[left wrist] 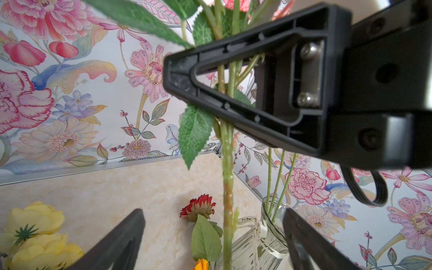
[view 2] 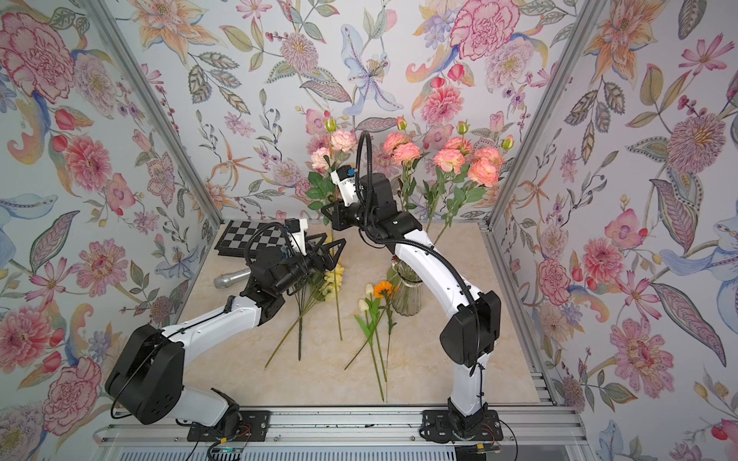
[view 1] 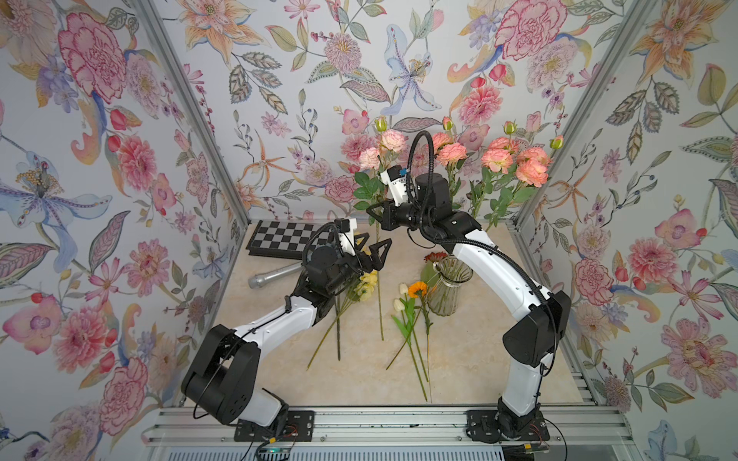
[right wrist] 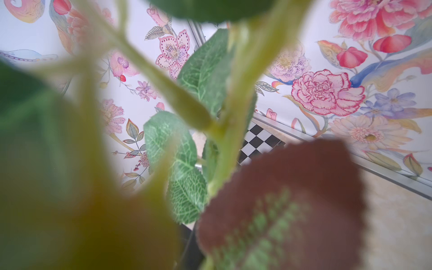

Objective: Place the pink flowers into the vase
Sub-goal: Place the flower in the vase.

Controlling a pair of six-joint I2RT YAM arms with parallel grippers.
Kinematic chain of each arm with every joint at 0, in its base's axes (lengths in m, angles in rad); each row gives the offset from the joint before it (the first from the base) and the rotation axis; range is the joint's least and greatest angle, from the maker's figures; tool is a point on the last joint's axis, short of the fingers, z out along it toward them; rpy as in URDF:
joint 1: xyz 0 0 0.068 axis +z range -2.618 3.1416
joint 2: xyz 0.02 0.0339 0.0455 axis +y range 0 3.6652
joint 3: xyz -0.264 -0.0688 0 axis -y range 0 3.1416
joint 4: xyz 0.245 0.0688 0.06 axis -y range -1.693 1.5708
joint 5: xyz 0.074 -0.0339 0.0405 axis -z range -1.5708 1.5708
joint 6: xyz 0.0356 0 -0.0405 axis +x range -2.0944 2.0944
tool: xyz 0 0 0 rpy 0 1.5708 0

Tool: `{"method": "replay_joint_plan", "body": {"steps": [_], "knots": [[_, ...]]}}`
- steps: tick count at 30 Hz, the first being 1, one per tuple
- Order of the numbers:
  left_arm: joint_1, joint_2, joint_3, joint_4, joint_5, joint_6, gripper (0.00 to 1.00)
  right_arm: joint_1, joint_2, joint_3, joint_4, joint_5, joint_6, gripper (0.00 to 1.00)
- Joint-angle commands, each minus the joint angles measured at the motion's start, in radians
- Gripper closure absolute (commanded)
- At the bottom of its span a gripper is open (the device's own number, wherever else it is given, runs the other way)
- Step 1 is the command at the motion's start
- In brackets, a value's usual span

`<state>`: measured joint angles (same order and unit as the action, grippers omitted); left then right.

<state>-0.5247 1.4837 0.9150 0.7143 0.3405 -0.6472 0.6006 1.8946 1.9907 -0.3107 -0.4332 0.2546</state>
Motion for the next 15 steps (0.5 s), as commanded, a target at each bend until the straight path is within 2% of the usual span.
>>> {"method": "replay_joint_plan", "body": {"steps": [1,8,15], "knots": [[0.011,0.003,0.054,-0.079,-0.004,0.081,0.01,-0.011,-0.080,0.023,0.010,0.030,-0.042,1.00],[0.036,-0.054,0.069,-0.200,-0.057,0.187,0.01,-0.051,-0.195,-0.005,0.000,0.125,-0.109,1.00],[0.074,-0.097,0.055,-0.260,-0.095,0.237,0.01,-0.127,-0.291,0.019,-0.037,0.193,-0.173,1.00]]}}
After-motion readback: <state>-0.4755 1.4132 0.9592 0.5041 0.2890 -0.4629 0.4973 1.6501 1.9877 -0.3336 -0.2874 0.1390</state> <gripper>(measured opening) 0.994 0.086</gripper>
